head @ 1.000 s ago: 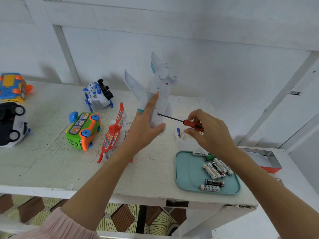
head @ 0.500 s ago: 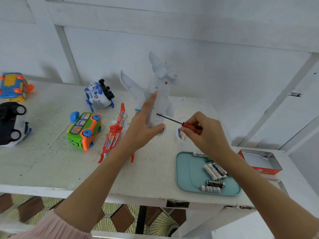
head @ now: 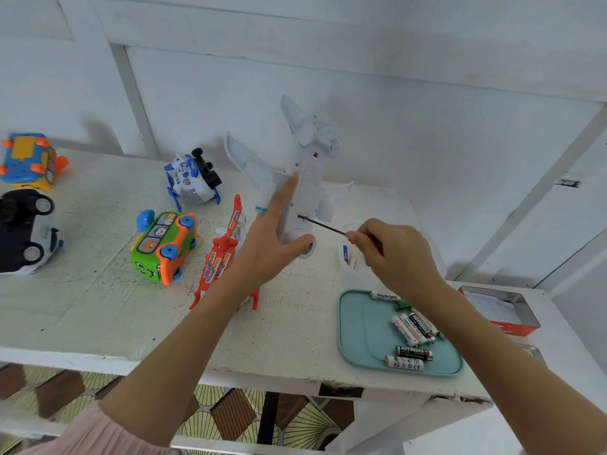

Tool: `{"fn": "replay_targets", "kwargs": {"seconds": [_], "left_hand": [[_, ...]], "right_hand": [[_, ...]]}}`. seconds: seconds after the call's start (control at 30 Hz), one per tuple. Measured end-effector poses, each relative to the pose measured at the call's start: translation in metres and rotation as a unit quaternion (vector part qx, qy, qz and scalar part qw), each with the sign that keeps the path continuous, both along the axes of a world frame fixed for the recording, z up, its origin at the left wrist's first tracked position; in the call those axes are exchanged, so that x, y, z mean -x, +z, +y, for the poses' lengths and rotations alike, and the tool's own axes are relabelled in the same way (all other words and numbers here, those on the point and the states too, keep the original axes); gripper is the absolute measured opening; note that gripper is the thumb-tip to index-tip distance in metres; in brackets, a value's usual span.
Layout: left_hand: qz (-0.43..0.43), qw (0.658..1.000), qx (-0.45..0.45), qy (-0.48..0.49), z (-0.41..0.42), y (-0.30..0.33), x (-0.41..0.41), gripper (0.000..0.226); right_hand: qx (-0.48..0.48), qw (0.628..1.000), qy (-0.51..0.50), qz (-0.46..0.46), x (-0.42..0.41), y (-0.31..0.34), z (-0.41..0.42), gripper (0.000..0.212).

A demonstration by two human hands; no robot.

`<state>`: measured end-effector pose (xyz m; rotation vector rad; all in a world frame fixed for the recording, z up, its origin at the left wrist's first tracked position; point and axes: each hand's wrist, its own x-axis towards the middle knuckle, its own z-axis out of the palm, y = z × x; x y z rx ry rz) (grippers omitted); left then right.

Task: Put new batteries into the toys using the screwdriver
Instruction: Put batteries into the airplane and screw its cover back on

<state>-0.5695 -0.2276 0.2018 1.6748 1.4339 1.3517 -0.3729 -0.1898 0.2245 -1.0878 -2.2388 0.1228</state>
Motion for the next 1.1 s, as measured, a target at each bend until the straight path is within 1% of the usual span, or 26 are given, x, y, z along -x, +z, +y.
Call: {"fn": "replay_targets", "kwargs": {"seconds": [0.03, 0.07, 0.13, 0.2, 0.27, 0.33, 0.37, 0.43, 0.47, 0.5, 0.53, 0.6, 0.73, 0.8, 0.87, 0.9, 0.93, 1.0, 1.03, 1.07, 1.1], "left_hand": [[0.001, 1.000, 0.003, -0.003, 0.000, 0.000, 0.001, 0.090], [0.003, 1.000, 0.005, -0.005, 0.000, -0.001, 0.001, 0.090], [0.008, 1.000, 0.010, -0.008, -0.001, 0.000, 0.001, 0.091], [0.011, 1.000, 0.010, -0.009, -0.001, 0.002, 0.002, 0.091], [0.023, 1.000, 0.006, -0.010, -0.002, 0.004, 0.003, 0.090], [0.029, 1.000, 0.002, -0.010, -0.003, 0.004, 0.003, 0.090], [0.027, 1.000, 0.000, -0.009, -0.003, 0.003, 0.004, 0.089], [0.023, 1.000, -0.004, -0.010, -0.004, 0.004, 0.005, 0.089], [0.022, 1.000, -0.005, -0.012, -0.005, 0.004, 0.005, 0.089], [0.020, 1.000, -0.006, -0.015, -0.005, 0.004, 0.005, 0.089], [0.017, 1.000, -0.005, -0.016, -0.004, 0.004, 0.006, 0.089], [0.005, 1.000, -0.006, -0.016, -0.005, 0.004, 0.006, 0.089], [0.006, 1.000, -0.011, -0.021, -0.006, 0.006, 0.008, 0.087], [0.015, 1.000, -0.014, -0.022, -0.007, 0.006, 0.008, 0.087], [0.017, 1.000, -0.013, -0.015, -0.006, 0.006, 0.010, 0.087], [0.021, 1.000, -0.014, -0.010, -0.006, 0.006, 0.010, 0.087], [0.029, 0.999, -0.016, -0.006, -0.006, 0.006, 0.011, 0.088], [0.049, 0.999, -0.019, -0.001, -0.005, 0.006, 0.012, 0.089], [0.065, 0.998, -0.020, 0.001, -0.005, 0.005, 0.012, 0.089], [0.085, 0.996, -0.021, 0.002, -0.006, 0.006, 0.012, 0.089], [0.105, 0.994, -0.022, 0.003, -0.006, 0.006, 0.011, 0.089]], "right_hand": [[0.007, 1.000, -0.004, -0.009, 0.001, 0.001, 0.000, 0.045], [0.019, 1.000, -0.002, -0.007, 0.002, 0.002, 0.000, 0.047], [0.041, 0.999, 0.015, 0.019, 0.001, 0.007, -0.001, 0.035], [0.063, 0.997, 0.027, 0.028, -0.001, 0.010, -0.001, 0.032], [0.087, 0.994, 0.032, 0.056, -0.002, 0.011, 0.000, 0.027], [0.081, 0.994, 0.024, 0.071, -0.001, 0.013, 0.001, 0.022], [0.066, 0.997, 0.008, 0.045, 0.000, 0.013, 0.001, 0.025], [0.053, 0.998, -0.015, -0.032, 0.004, 0.014, 0.001, 0.041], [0.064, 0.997, -0.016, -0.044, 0.006, 0.014, 0.001, 0.047], [0.079, 0.996, -0.010, -0.037, 0.006, 0.015, 0.001, 0.049], [0.088, 0.996, -0.002, -0.016, 0.007, 0.016, -0.001, 0.048], [0.088, 0.996, 0.015, 0.026, 0.006, 0.018, -0.004, 0.035], [0.087, 0.995, 0.026, 0.049, 0.005, 0.018, -0.005, 0.020], [0.061, 0.997, 0.008, 0.042, 0.004, 0.016, -0.005, 0.017], [0.016, 1.000, -0.007, 0.002, 0.005, 0.016, -0.009, 0.015], [0.004, 1.000, -0.008, -0.017, 0.005, 0.016, -0.009, 0.018], [0.003, 0.999, -0.008, -0.037, 0.006, 0.016, -0.009, 0.025], [0.019, 0.996, -0.013, -0.083, 0.008, 0.016, -0.008, 0.048], [0.029, 0.995, -0.017, -0.091, 0.009, 0.016, -0.007, 0.054], [0.038, 0.995, -0.019, -0.089, 0.009, 0.016, -0.006, 0.053], [0.041, 0.996, -0.016, -0.079, 0.008, 0.016, -0.005, 0.049]]}}
